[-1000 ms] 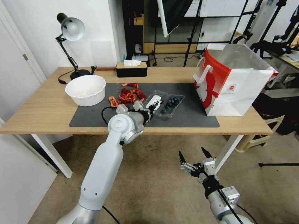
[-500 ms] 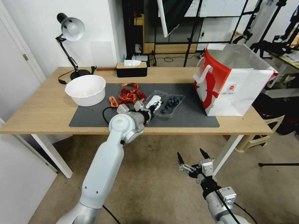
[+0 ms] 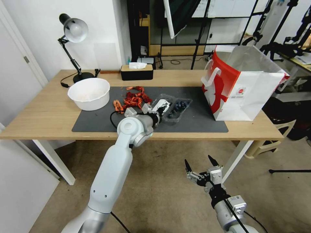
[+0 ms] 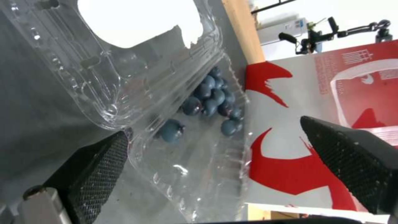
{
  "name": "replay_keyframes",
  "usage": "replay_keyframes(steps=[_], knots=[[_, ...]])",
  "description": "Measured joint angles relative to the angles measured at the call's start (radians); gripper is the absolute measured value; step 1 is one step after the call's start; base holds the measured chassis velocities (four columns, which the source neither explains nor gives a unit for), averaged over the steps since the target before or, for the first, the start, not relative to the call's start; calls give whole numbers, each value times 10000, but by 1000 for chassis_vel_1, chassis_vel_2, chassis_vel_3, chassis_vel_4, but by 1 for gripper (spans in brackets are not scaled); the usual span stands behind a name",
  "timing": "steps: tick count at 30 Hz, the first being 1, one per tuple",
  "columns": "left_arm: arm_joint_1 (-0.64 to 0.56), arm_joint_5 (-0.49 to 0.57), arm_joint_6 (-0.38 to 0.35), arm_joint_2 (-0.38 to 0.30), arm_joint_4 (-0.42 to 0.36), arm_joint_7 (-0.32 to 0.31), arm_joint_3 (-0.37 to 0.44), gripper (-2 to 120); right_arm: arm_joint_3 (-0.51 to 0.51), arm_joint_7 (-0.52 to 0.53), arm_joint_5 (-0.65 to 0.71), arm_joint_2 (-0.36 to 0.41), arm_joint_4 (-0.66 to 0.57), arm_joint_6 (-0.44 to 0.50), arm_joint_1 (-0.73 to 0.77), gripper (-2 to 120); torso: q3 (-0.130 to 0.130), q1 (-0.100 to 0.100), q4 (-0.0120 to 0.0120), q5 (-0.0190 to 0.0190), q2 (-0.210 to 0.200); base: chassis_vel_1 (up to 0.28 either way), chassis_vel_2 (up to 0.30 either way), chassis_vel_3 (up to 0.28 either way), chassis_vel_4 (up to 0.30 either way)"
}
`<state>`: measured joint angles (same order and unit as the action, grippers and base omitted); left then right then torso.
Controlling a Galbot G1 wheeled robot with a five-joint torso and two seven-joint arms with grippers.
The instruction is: Close the takeout container lid, then place the container into the takeout bag.
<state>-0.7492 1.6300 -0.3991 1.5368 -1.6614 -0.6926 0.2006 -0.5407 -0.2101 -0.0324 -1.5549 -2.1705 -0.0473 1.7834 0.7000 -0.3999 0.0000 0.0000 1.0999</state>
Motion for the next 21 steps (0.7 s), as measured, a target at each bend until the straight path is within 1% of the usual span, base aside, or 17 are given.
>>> replay_keyframes(steps=[6,13,21], knots=[[-233,-3,162,37,-100,325,18,100,26,1,-60,-34,21,29,0,100,0,0,0,-1,2,0,0,0,0],[-599,-173,536,212,-540,751,22,100,46,2,-161,-69,99,81,8,100,0,0,1,0,2,0,0,0,0],[-1027,-379,588,387,-967,879,-255,100,64,1,-252,-116,132,118,29,100,0,0,0,0,2,0,0,0,0]])
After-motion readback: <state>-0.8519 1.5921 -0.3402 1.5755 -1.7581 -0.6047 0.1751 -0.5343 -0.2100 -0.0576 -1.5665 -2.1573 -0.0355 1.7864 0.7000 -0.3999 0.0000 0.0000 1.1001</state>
